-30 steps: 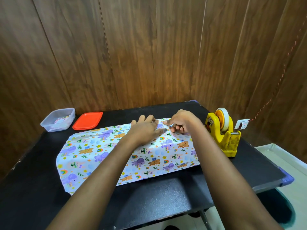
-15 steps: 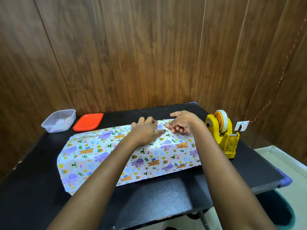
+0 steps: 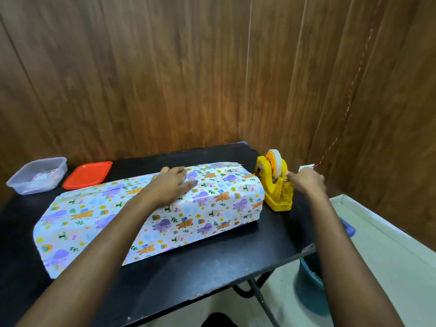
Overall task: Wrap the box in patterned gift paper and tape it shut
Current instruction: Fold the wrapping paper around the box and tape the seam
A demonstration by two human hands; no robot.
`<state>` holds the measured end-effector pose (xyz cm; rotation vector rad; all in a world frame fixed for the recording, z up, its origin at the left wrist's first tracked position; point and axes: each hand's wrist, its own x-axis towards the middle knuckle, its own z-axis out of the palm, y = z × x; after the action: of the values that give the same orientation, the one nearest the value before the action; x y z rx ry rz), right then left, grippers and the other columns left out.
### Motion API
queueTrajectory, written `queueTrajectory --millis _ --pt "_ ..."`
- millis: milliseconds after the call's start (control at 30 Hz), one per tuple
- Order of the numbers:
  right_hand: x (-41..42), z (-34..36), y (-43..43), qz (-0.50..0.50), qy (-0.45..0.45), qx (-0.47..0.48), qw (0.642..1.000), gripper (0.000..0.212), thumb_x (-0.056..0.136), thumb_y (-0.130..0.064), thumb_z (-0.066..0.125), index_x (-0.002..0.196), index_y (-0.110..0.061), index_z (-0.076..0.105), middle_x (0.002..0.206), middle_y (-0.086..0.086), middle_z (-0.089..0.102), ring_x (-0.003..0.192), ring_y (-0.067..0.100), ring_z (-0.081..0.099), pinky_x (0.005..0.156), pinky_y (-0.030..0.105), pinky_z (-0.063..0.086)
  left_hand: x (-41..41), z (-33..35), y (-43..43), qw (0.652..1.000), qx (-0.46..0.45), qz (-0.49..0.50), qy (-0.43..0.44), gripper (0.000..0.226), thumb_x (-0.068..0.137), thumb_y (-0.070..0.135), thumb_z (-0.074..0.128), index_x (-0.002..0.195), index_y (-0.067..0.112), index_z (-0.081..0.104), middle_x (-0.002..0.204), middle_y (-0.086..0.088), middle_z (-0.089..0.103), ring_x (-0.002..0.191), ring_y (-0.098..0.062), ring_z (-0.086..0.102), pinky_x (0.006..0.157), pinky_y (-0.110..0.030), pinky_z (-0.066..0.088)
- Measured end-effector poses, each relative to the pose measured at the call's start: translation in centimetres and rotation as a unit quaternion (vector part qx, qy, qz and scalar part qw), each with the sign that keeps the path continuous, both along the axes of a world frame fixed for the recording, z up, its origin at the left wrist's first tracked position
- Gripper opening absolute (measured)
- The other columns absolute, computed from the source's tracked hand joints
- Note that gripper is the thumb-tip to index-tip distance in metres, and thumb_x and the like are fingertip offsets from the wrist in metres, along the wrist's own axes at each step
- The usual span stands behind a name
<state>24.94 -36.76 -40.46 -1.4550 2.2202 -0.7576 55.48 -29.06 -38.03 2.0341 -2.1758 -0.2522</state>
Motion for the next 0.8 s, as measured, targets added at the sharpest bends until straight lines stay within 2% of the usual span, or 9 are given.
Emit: queueTrajectory --millis 100,167,300,367,433,467,533,700,800 --pt "-0.3 -0.2 -0.2 0.032 -0.213 -0.015 0.976 0.047 0.089 -0.026 0.064 0.12 0.008 0.056 0.127 0.02 0.056 0.117 0.032 0.052 0.092 0.036 0.041 -0.2 0.0 0.1 1.0 0.002 0.003 0.008 0.064 0.098 0.048 0.031 0.148 0.01 0.023 0.157 0.003 0.016 0.142 -0.018 0.012 0.113 -0.036 0.021" --pt "-0.1 0.2 -0.4 0.01 -0.3 -0.035 0.953 0.039 0.085 -0.011 0.067 0.117 0.008 0.057 0.124 0.018 0.058 0.108 0.028 0.054 0.083 0.032 0.041 -0.4 0.0 0.2 1.0 0.001 0.004 0.008 0.063 0.098 0.047 0.032 0.148 0.01 0.023 0.157 0.003 0.015 0.142 -0.018 0.012 0.113 -0.036 0.021" --pt "0.2 1.3 -0.9 -0.011 -0.345 -0.062 0.936 0.043 0.08 -0.008 0.072 0.117 0.007 0.057 0.122 0.016 0.058 0.111 0.029 0.055 0.08 0.031 0.04 -0.5 0.0 0.1 1.0 -0.005 0.001 0.008 0.063 0.098 0.047 0.032 0.148 0.01 0.023 0.157 0.004 0.015 0.141 -0.017 0.013 0.112 -0.034 0.021" --pt "0.1 2.1 -1.0 -0.023 -0.35 -0.074 0.933 0.033 0.082 -0.008 0.07 0.11 0.007 0.062 0.111 0.016 0.062 0.097 0.025 0.058 0.072 0.029 0.043 -0.5 -0.1 0.1 1.0 -0.007 0.0 0.013 0.063 0.098 0.047 0.032 0.148 0.009 0.023 0.157 0.005 0.015 0.14 -0.016 0.013 0.112 -0.033 0.021" --pt "-0.2 2.2 -0.8 -0.016 -0.345 -0.06 0.936 0.011 0.086 -0.004 0.063 0.089 0.005 0.065 0.088 0.012 0.063 0.076 0.017 0.054 0.063 0.024 0.041 -0.4 0.0 0.1 1.0 -0.007 0.002 0.014 0.063 0.098 0.047 0.031 0.148 0.01 0.023 0.157 0.005 0.015 0.14 -0.016 0.013 0.112 -0.033 0.021" --pt "-0.4 1.8 -0.6 -0.016 -0.346 -0.047 0.937 0.01 0.088 -0.003 0.059 0.081 0.002 0.064 0.077 0.007 0.06 0.066 0.013 0.05 0.059 0.022 0.038 -0.5 -0.1 0.1 1.0 -0.006 0.002 0.013 0.063 0.098 0.047 0.031 0.148 0.01 0.023 0.157 0.005 0.015 0.14 -0.015 0.013 0.112 -0.033 0.021" --pt "-0.5 0.3 -0.1 -0.016 -0.358 -0.025 0.933 0.016 0.091 -0.003 0.055 0.077 -0.003 0.062 0.067 0.002 0.054 0.056 0.01 0.041 0.054 0.02 0.033 -0.4 -0.2 0.1 1.0 -0.006 0.001 0.013 0.063 0.098 0.047 0.031 0.148 0.01 0.023 0.157 0.005 0.014 0.14 -0.015 0.013 0.111 -0.032 0.021" --pt "0.0 -2.4 0.8 -0.047 -0.428 -0.041 0.902 0.024 0.091 -0.02 0.061 0.071 -0.008 0.061 0.068 0.003 0.058 0.058 0.012 0.049 0.056 0.023 0.039 -0.4 -0.2 0.0 1.0 -0.007 0.001 0.012 0.062 0.098 0.047 0.03 0.148 0.01 0.023 0.157 0.006 0.014 0.139 -0.014 0.014 0.11 -0.031 0.022" --pt "0.3 -2.9 1.4 -0.054 -0.467 -0.058 0.881 0.026 0.091 -0.026 0.061 0.07 -0.011 0.061 0.067 0.001 0.058 0.058 0.011 0.049 0.055 0.023 0.038 -0.3 -0.2 0.0 1.0 -0.008 0.003 0.013 0.062 0.098 0.047 0.031 0.148 0.01 0.023 0.157 0.007 0.014 0.139 -0.013 0.015 0.11 -0.031 0.022"
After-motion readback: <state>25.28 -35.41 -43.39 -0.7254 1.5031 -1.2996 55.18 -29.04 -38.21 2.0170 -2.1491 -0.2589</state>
